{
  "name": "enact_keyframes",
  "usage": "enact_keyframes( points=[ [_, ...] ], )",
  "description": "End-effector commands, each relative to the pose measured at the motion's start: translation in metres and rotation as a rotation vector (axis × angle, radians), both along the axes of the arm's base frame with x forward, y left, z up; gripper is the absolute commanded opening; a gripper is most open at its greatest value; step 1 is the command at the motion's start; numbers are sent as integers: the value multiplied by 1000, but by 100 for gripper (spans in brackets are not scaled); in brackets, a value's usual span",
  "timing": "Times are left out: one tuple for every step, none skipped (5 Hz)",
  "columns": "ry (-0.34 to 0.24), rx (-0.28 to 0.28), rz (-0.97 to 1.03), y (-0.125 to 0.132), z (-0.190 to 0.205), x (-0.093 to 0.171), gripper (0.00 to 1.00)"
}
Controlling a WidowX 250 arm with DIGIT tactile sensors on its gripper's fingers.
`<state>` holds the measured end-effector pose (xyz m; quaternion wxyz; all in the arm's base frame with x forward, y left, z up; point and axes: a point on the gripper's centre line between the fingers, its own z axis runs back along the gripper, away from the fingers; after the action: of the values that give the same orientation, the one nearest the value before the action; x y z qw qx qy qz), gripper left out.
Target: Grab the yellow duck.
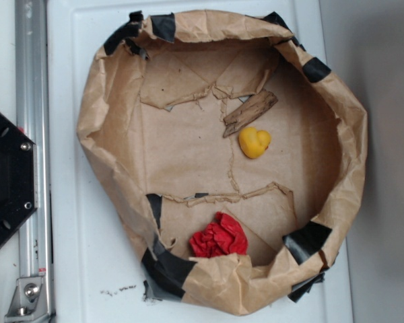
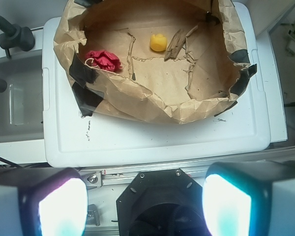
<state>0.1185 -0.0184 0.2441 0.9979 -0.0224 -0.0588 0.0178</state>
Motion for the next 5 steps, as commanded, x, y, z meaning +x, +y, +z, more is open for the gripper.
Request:
enact_keyframes(
  points=[
    [0, 0, 0, 0, 0, 0, 100],
    [44, 42, -232, 16, -4, 50, 100],
    [55, 120, -348, 20, -16, 97, 100],
    [19, 157, -562, 28, -53, 138, 100],
    [-122, 149, -574, 28, -83, 158, 100]
  ],
)
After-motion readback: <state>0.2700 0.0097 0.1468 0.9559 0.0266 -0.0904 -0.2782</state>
